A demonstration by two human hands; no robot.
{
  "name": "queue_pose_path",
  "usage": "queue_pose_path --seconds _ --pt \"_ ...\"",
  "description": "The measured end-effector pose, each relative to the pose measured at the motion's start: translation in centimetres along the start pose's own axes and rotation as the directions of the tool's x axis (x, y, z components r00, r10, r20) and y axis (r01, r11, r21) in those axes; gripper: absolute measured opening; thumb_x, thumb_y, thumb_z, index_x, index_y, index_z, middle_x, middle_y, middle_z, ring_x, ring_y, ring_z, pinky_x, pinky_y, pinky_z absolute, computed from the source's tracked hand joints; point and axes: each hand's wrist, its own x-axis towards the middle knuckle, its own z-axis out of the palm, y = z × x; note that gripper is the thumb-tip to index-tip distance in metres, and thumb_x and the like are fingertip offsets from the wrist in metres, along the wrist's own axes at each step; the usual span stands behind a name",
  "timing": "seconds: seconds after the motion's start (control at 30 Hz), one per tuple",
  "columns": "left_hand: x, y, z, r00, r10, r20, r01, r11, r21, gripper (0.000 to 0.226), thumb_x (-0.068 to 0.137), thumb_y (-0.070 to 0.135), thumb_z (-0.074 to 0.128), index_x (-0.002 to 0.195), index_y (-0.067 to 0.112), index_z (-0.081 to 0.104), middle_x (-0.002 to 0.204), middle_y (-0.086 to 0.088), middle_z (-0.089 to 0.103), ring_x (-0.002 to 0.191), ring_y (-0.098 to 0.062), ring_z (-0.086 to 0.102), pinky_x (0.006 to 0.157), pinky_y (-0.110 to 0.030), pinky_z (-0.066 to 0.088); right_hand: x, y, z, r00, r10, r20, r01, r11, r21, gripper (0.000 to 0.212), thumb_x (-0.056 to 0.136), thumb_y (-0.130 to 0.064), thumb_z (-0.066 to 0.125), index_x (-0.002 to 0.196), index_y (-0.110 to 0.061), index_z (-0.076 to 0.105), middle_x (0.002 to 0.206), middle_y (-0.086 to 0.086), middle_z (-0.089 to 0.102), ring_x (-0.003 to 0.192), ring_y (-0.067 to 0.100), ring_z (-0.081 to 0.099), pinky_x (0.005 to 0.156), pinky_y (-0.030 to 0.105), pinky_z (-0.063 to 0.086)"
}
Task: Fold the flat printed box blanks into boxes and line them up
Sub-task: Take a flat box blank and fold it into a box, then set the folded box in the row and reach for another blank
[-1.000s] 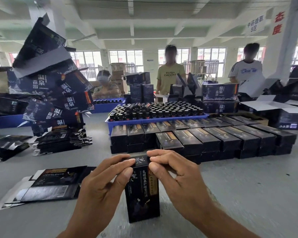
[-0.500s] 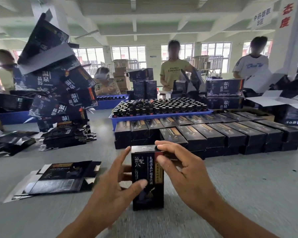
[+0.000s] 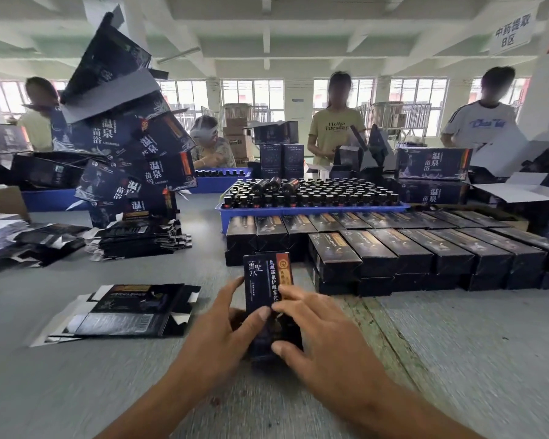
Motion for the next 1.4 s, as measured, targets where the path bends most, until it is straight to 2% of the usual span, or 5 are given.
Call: queue_pose_path --seconds 0.27,0.43,0.97,1.2,1.4 --pt "0.1 -0.1 -0.1 0.999 -0.006 -0.045 0.018 0.962 0.273 0.068 0.082 0.072 0.046 0.143 0.043 0.035 0.092 0.005 0.075 0.082 -0.007 0.072 0.078 -0.039 0.060 0.0 0.6 0.3 0.997 0.021 0.069 -0.020 1.000 -0.018 0.056 0.088 -0.061 0.057 0.139 -0.039 0.050 0.156 -0.031 0.024 0.137 -0.007 0.022 0.105 0.003 0.005" --pt "0.2 0.1 -0.6 0.995 0.017 -0.100 0.049 0.787 0.616 0.076 0.080 0.082 0.013 0.138 0.043 0.042 0.106 0.016 0.063 0.096 -0.005 0.062 0.084 -0.034 0.054 0.3 1.3 0.4 0.982 0.089 0.167 -0.067 0.989 -0.134 0.056 0.094 -0.058 0.054 0.146 -0.043 0.041 0.156 -0.025 0.033 0.138 0.003 0.034 0.114 0.024 0.028" --pt "0.8 -0.8 -1.4 0.998 -0.068 -0.005 0.050 0.674 0.737 0.042 0.096 0.068 0.040 0.115 0.039 0.064 0.091 0.020 0.057 0.086 -0.001 0.057 0.077 -0.028 0.051 7.4 5.9 2.2 0.924 0.350 0.156 -0.240 0.847 -0.475 0.049 0.107 -0.035 0.038 0.155 -0.028 0.030 0.164 -0.010 0.027 0.115 0.029 0.065 0.090 0.042 0.054" --pt "1.1 -1.0 -2.1 0.995 -0.093 0.029 0.043 0.681 0.731 0.031 0.097 0.056 0.049 0.118 0.037 0.063 0.106 0.014 0.066 0.088 -0.007 0.056 0.080 -0.030 0.051 5.8 5.0 2.3 0.949 0.286 0.136 -0.197 0.869 -0.453 0.067 0.101 -0.017 0.043 0.157 -0.039 0.013 0.166 -0.019 0.007 0.085 0.016 0.069 0.075 0.031 0.058" --pt "2.5 -1.8 -6.3 0.957 0.131 -0.260 0.111 0.663 0.740 0.029 0.099 0.032 0.049 0.124 0.031 0.064 0.122 0.007 0.061 0.109 -0.016 0.057 0.087 -0.034 0.049 2.4 1.8 1.3 0.962 0.135 0.236 -0.080 0.970 -0.232 0.039 0.102 -0.034 0.043 0.139 -0.048 0.046 0.140 -0.031 0.051 0.121 0.001 0.057 0.101 0.022 0.044"
